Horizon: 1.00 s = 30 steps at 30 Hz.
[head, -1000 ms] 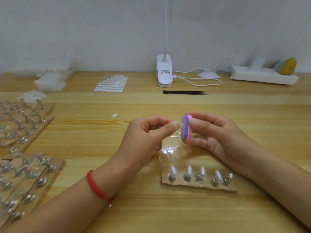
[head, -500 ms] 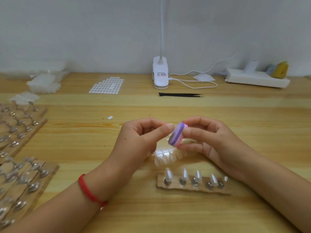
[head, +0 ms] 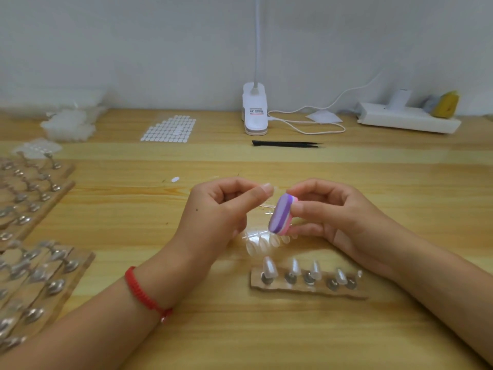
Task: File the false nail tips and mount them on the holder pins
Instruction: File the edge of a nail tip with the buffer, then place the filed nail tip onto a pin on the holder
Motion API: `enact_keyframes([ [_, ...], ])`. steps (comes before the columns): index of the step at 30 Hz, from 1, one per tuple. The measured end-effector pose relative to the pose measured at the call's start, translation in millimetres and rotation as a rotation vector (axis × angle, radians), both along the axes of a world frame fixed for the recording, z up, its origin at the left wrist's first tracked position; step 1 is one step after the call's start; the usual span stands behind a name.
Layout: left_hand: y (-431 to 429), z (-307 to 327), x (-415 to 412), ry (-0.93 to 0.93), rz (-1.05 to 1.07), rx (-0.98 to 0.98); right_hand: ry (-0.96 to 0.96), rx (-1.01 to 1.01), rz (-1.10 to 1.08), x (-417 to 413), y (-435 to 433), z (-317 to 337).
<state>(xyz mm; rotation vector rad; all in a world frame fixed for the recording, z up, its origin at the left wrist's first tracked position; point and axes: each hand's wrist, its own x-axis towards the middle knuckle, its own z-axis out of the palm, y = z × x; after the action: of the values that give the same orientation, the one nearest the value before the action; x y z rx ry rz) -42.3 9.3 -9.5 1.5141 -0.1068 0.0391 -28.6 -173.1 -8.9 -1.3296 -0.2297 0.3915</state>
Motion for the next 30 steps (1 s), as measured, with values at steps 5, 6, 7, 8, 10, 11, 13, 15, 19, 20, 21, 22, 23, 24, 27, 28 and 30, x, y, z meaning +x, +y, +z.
enact_keyframes([
  [5,-0.4,1.0,-3.1,-0.079,0.003,0.017,0.034,0.141,-0.112,2.2,-7.9,8.4],
  [6,-0.7,1.3,-4.1,-0.112,-0.005,0.032,-0.001,0.097,-0.124,0.0,-7.5,9.1],
  [7,-1.1,1.7,-5.2,-0.140,-0.010,0.044,-0.067,0.008,-0.141,-3.0,-6.2,9.1],
  [8,-1.3,2.0,-5.9,-0.161,-0.010,0.053,-0.168,-0.103,-0.163,-6.8,-3.9,8.4],
  [10,-1.3,2.4,-7.2,-0.191,-0.012,0.056,-0.377,-0.264,-0.206,-13.8,3.2,9.3],
  [11,-1.4,3.0,-8.1,-0.203,-0.019,0.053,-0.431,-0.278,-0.231,-15.4,5.5,9.6],
  [13,-2.2,5.0,-10.0,-0.214,-0.041,0.050,-0.456,-0.247,-0.275,-17.0,7.6,10.4],
  [15,-2.8,6.2,-10.6,-0.198,-0.076,0.042,-0.481,-0.268,-0.287,-17.4,6.8,10.8],
  [19,-0.1,4.7,-9.4,-0.095,-0.153,0.013,-0.633,-0.367,-0.271,-17.5,3.9,10.7],
  [20,0.8,4.2,-9.1,-0.072,-0.174,0.013,-0.686,-0.402,-0.271,-17.3,3.1,11.1],
  [21,1.3,3.9,-8.9,-0.053,-0.189,0.018,-0.735,-0.433,-0.275,-17.3,2.3,11.4],
  [22,1.6,3.4,-8.7,-0.038,-0.194,0.021,-0.779,-0.459,-0.282,-17.1,1.4,11.4],
  [23,1.8,2.6,-8.3,-0.028,-0.191,0.017,-0.823,-0.484,-0.291,-16.8,0.6,11.4],
  [24,1.9,1.5,-7.7,-0.021,-0.184,0.013,-0.874,-0.511,-0.302,-16.4,0.0,11.3],
  [27,2.1,-2.5,-6.4,-0.023,-0.166,0.000,-1.029,-0.633,-0.331,-16.0,-1.3,13.1],
  [28,2.1,-2.7,-6.4,-0.028,-0.164,-0.003,-1.065,-0.670,-0.328,-15.7,-2.1,14.3],
  [30,1.7,-2.4,-6.7,-0.022,-0.159,-0.009,-1.100,-0.713,-0.303,-15.7,-4.3,17.1],
])
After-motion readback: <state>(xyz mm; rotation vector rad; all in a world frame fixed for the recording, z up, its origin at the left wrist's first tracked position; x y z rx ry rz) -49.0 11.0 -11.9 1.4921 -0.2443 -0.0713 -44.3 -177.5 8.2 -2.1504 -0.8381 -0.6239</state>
